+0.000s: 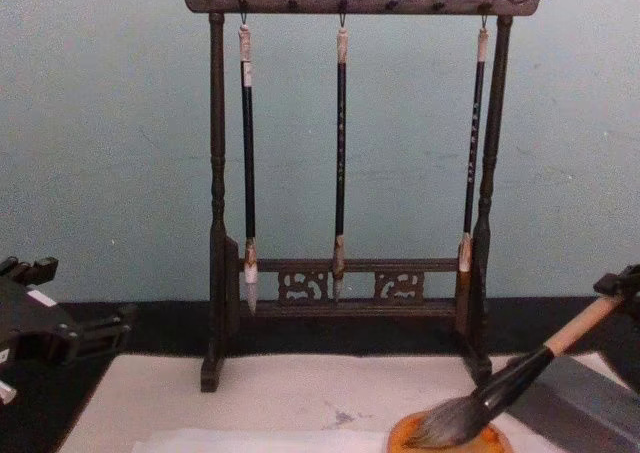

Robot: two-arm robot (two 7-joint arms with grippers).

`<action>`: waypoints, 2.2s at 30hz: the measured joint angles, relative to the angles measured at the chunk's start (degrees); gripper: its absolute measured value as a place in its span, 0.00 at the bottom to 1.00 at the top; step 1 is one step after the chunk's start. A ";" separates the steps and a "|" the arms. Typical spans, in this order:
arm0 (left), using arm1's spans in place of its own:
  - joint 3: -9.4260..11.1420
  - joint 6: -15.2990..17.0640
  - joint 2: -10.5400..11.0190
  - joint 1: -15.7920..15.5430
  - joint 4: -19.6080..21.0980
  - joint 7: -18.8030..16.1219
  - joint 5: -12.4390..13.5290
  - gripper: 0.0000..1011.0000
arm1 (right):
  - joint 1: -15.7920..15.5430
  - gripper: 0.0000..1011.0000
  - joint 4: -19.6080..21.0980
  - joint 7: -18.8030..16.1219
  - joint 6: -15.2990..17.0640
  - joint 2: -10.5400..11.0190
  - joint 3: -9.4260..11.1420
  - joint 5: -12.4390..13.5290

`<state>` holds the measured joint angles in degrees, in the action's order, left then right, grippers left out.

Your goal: Pick up the brush from the inkstone, write on the paper, then place the brush back to its original position.

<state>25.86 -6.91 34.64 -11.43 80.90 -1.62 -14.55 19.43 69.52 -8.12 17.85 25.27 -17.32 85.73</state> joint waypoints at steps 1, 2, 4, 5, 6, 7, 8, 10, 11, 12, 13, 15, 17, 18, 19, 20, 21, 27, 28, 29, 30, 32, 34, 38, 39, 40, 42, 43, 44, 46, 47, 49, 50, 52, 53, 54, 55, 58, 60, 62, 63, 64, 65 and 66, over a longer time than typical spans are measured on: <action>0.00 0.00 0.00 0.00 0.00 0.00 0.00 1.00 | 0.11 0.16 -0.17 0.01 -0.02 0.11 -0.21 0.08; 0.00 0.00 0.00 0.00 0.00 0.00 0.00 1.00 | 0.18 0.16 -0.27 0.02 -0.04 0.18 -0.33 0.13; 0.00 0.00 0.00 0.00 0.00 0.00 0.00 1.00 | 0.34 0.16 -0.49 0.06 -0.06 0.30 -0.60 0.22; 0.00 0.00 0.00 0.00 0.00 0.00 0.00 1.00 | 0.50 0.16 -0.68 0.09 -0.07 0.41 -0.86 0.31; 0.00 0.00 0.00 0.00 0.00 0.00 0.00 1.00 | 0.62 0.16 -0.84 0.10 -0.08 0.53 -1.14 0.43; 0.00 0.00 0.00 0.00 0.00 0.00 0.00 1.00 | 0.68 0.16 -0.89 0.12 -0.08 0.58 -1.25 0.50; 0.00 0.00 0.00 0.00 0.00 0.00 0.00 1.00 | 0.73 0.16 -0.95 0.14 -0.09 0.64 -1.37 0.57; 0.00 0.00 0.00 0.00 0.00 0.00 0.00 1.00 | 0.89 0.16 -1.14 0.13 -0.09 0.81 -1.70 0.76; 0.00 0.00 0.00 0.00 0.00 0.00 0.00 1.00 | 0.89 0.16 -1.14 0.13 -0.09 0.81 -1.70 0.76; 0.00 0.00 0.00 0.00 0.00 0.00 0.00 1.00 | 1.08 0.16 -1.27 0.10 -0.09 0.94 -1.98 0.85; 0.00 0.00 0.00 0.00 0.00 0.00 0.00 1.00 | 1.19 0.16 -1.34 0.05 -0.08 1.00 -2.12 0.88; 0.00 0.00 0.00 0.00 0.00 0.00 0.00 1.00 | 1.56 0.16 -1.59 -0.17 -0.01 1.21 -2.51 1.01; 0.00 0.00 0.00 0.00 0.00 0.00 0.00 1.00 | 1.83 0.16 -1.77 -0.36 0.05 1.32 -2.78 1.11; 0.00 0.00 0.00 0.00 0.00 0.00 0.00 1.00 | 2.13 0.16 -2.00 -0.56 0.13 1.42 -3.09 1.18; 0.00 0.00 0.00 0.00 0.00 0.00 0.00 1.00 | 2.48 0.16 -2.33 -0.70 0.20 1.49 -3.43 1.23; 0.00 0.00 0.00 0.00 0.00 0.00 0.00 1.00 | 2.48 0.16 -2.33 -0.70 0.20 1.49 -3.43 1.23; 0.00 0.00 0.00 0.00 0.00 0.00 0.00 1.00 | 2.86 0.16 -2.69 -0.80 0.26 1.53 -3.75 1.29; 0.00 0.00 0.00 0.00 0.00 0.00 0.00 1.00 | 4.12 0.16 -3.97 -0.94 0.38 1.54 -4.58 1.93; 0.00 0.00 0.00 0.00 0.00 0.00 0.00 1.00 | 4.21 0.16 -4.08 -0.93 0.42 1.56 -4.66 2.08; 0.00 0.00 0.00 0.00 0.00 0.00 0.00 1.00 | 4.30 0.16 -4.19 -0.92 0.49 1.59 -4.71 2.26; 0.00 0.00 0.00 0.00 0.00 0.00 0.00 1.00 | 4.43 0.16 -4.39 -0.87 0.69 1.63 -4.80 2.65; 0.00 0.00 0.00 0.00 0.00 0.00 0.00 1.00 | 4.52 0.16 -4.56 -0.81 0.88 1.66 -4.88 3.04; 0.00 0.00 0.00 0.00 0.00 0.00 0.00 1.00 | 4.74 0.16 -4.89 -0.74 1.26 1.70 -5.01 3.72; 0.00 0.00 0.00 0.00 0.00 0.00 0.00 1.00 | 5.07 0.16 -5.45 -0.61 1.90 1.76 -5.22 4.80; 0.00 0.00 0.00 0.00 0.00 0.00 0.00 1.00 | 5.16 0.16 -5.61 -0.55 2.04 1.82 -5.34 5.14; 0.00 0.00 0.00 0.00 0.00 0.00 0.00 1.00 | 5.19 0.16 -5.69 -0.53 2.07 1.84 -5.40 5.29; 0.00 0.00 0.00 0.00 0.00 0.00 0.00 1.00 | 5.27 0.16 -5.85 -0.41 2.11 1.96 -5.58 5.70; 0.00 0.00 0.00 0.00 0.00 0.00 0.00 1.00 | 5.27 0.16 -5.85 -0.41 2.11 1.96 -5.58 5.70; 0.00 0.00 0.00 0.00 0.00 0.00 0.00 1.00 | 5.33 0.16 -5.97 -0.31 2.11 2.04 -5.71 5.94; 0.00 0.00 0.00 0.00 0.00 0.00 0.00 1.00 | 5.34 0.16 -6.07 -0.21 2.11 2.10 -5.80 6.23; 0.00 0.00 0.00 0.00 0.00 0.00 0.00 1.00 | 5.34 0.16 -6.16 -0.12 2.11 2.19 -5.88 6.54; 0.00 0.00 0.00 0.00 0.00 0.00 0.00 1.00 | 5.34 0.16 -6.35 -0.08 2.11 2.30 -6.02 7.01; 0.00 0.00 0.00 0.00 0.00 0.00 0.00 1.00 | 5.34 0.16 -6.42 -0.08 2.11 2.33 -6.07 7.15; 0.00 0.00 0.00 0.00 0.00 0.00 0.00 1.00 | 5.40 0.16 -6.66 -0.09 2.11 2.40 -6.27 7.54; 0.00 0.00 0.00 0.00 0.00 0.00 0.00 1.00 | 5.45 0.16 -6.77 -0.12 2.11 2.43 -6.36 7.64; 0.00 0.00 0.00 0.00 0.00 0.00 0.00 1.00 | 5.59 0.16 -6.99 -0.21 2.13 2.49 -6.55 7.81; 0.00 0.00 0.00 0.00 0.00 0.00 0.00 1.00 | 5.66 0.16 -7.09 -0.25 2.16 2.50 -6.62 7.89; 0.00 0.00 0.00 0.00 0.00 0.00 0.00 1.00 | 5.71 0.16 -7.16 -0.29 2.19 2.51 -6.67 7.94; 0.00 0.00 0.00 0.00 0.00 0.00 0.00 1.00 | 5.70 0.16 -7.14 -0.29 2.19 2.51 -6.66 7.94; 0.00 0.00 0.00 0.00 0.00 0.00 0.00 1.00 | 5.70 0.16 -7.11 -0.29 2.19 2.51 -6.64 7.93; 0.00 0.00 0.00 0.00 0.00 0.00 0.00 1.00 | 5.69 0.16 -7.09 -0.29 2.19 2.51 -6.62 7.93; 0.00 0.00 0.00 0.00 0.00 0.00 0.00 1.00 | 5.68 0.16 -7.08 -0.29 2.19 2.51 -6.61 7.93; 0.00 0.00 0.00 0.00 0.00 0.00 0.00 1.00 | 5.66 0.16 -7.05 -0.28 2.19 2.50 -6.59 7.90; 0.00 0.00 0.00 0.00 0.00 0.00 0.00 1.00 | 5.65 0.16 -7.04 -0.28 2.19 2.50 -6.58 7.89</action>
<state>25.86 -6.91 34.64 -11.43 80.90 -1.62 -14.55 25.08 62.49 -8.40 20.04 27.77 -23.90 93.62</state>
